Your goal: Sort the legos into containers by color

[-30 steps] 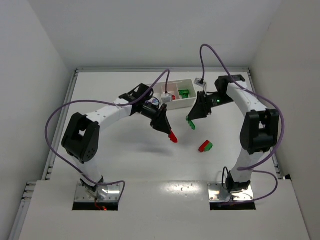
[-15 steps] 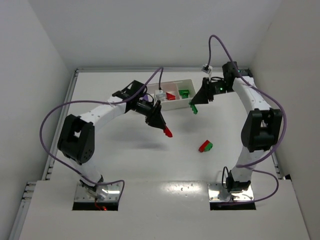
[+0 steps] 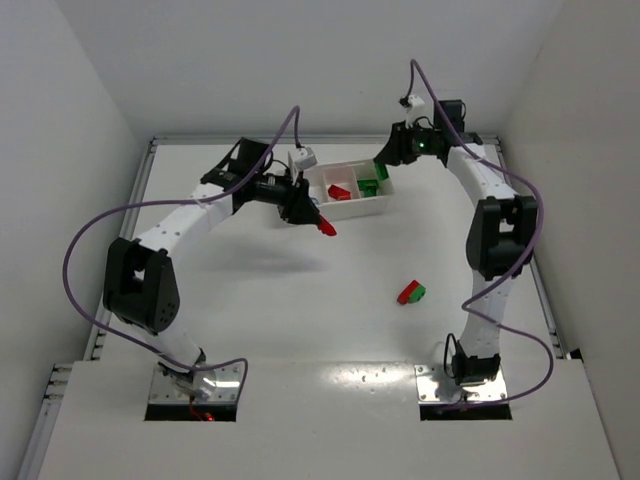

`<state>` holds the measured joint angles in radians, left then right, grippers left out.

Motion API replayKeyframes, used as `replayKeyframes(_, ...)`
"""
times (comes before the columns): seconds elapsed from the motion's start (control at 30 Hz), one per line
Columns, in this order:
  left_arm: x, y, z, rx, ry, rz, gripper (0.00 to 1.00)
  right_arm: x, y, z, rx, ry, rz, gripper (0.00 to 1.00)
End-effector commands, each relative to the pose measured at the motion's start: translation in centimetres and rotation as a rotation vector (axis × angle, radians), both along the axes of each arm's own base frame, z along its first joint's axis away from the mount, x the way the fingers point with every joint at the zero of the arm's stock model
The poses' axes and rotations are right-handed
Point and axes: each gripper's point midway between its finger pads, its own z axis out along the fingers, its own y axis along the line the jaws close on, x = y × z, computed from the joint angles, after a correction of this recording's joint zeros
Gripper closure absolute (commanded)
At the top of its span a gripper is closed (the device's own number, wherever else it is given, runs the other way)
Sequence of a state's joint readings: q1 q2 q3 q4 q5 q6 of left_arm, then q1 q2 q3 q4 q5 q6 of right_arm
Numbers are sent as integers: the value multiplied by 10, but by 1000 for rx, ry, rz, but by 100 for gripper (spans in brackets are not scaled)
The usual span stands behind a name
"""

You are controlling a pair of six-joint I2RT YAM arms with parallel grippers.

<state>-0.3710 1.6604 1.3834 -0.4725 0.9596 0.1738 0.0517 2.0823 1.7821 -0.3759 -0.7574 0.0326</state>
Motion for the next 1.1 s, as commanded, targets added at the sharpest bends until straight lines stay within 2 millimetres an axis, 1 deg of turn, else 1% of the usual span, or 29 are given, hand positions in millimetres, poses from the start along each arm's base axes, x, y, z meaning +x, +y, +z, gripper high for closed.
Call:
replayKeyframes(0.0, 22, 5, 41, -49, -112, 77, 100, 30, 2, -3, -16, -41, -69, 98)
replayKeyframes(0.07, 29, 6, 48, -57, -139, 110, 100, 34, 2, -13, -18, -28, -69, 98)
replayKeyframes(0.1, 34, 8, 53, -62, -140, 134, 100, 35, 8, -15, -18, -26, -58, 98)
replayKeyframes(0.13, 37, 8, 54, -65, -145, 146, 100, 37, 8, -25, -19, -17, -58, 97)
replayKeyframes(0.2, 43, 8, 58, -73, -154, 175, 100, 39, 13, -34, -26, -5, -56, 92)
replayKeyframes(0.23, 54, 13, 61, -70, -178, 220, 100, 42, 13, -35, -26, -8, -56, 85)
replayKeyframes(0.27, 57, 13, 63, -74, -185, 236, 100, 43, 12, -41, -35, 0, -67, 76)
replayKeyframes(0.3, 61, 13, 70, -86, -194, 253, 100, 45, 10, -47, -46, 8, -79, 62)
replayKeyframes(0.33, 69, 14, 74, -89, -219, 288, 100, 46, 8, -48, -53, 7, -89, 51)
replayKeyframes(0.37, 75, 14, 71, -89, -218, 305, 100, 45, 12, -49, -59, 6, -87, 43)
replayKeyframes(0.43, 89, 13, 73, -97, -221, 344, 100, 46, 12, -44, -51, -5, -92, 36)
replayKeyframes(0.47, 99, 13, 76, -104, -243, 375, 100, 44, 12, -42, -51, -7, -92, 36)
replayKeyframes(0.53, 119, 10, 69, -108, -213, 424, 100, 44, 11, -27, -48, -28, -105, 28)
replayKeyframes(0.57, 130, 9, 69, -121, -223, 450, 100, 42, 11, -22, -42, -28, -110, 27)
replayKeyframes(0.6, 138, 6, 76, -138, -230, 454, 100, 38, 12, -17, -35, -32, -101, 27)
replayKeyframes(0.63, 149, 1, 60, -136, -186, 463, 100, 34, 5, 2, -26, -48, -118, 27)
replayKeyframes(0.67, 155, -1, 55, -136, -173, 466, 100, 29, 6, 9, -19, -55, -111, 27)
replayKeyframes(0.7, 162, -11, 65, -155, -200, 453, 100, 25, 0, 16, -20, -55, -121, 27)
replayKeyframes(0.73, 170, -12, 60, -154, -188, 467, 100, 17, -1, 22, -21, -45, -121, 27)
replayKeyframes(0.77, 176, -21, 41, -138, -161, 457, 100, 8, -7, 23, -36, -41, -121, 27)
replayKeyframes(0.8, 182, -27, 43, -141, -172, 459, 100, -1, -13, 43, -72, -101, -116, 27)
replayKeyframes(0.83, 185, -32, 36, -134, -166, 460, 100, -17, -19, 35, -94, -69, -111, 27)
replayKeyframes(0.87, 190, -33, 30, -126, -160, 469, 100, -26, -23, 37, -120, -77, -108, 27)
replayKeyframes(0.9, 198, -32, 12, -102, -143, 494, 100, -36, -33, 55, -165, -142, -106, 27)
replayKeyframes(0.93, 198, -39, 8, -101, -140, 483, 100, -53, -36, 41, -194, -98, -94, 27)
replayKeyframes(0.97, 205, -38, -5, -81, -129, 506, 100, -67, -47, 42, -247, -121, -92, 27)
replayKeyframes(1.0, 206, -38, -11, -75, -121, 506, 100, -77, -50, 40, -271, -119, -82, 27)
replayKeyframes(1.03, 204, -43, -19, -65, -118, 494, 96, -94, -59, 23, -318, -88, -58, 27)
replayKeyframes(1.07, 205, -43, -24, -59, -111, 494, 93, -100, -59, 30, -318, -92, -59, 27)
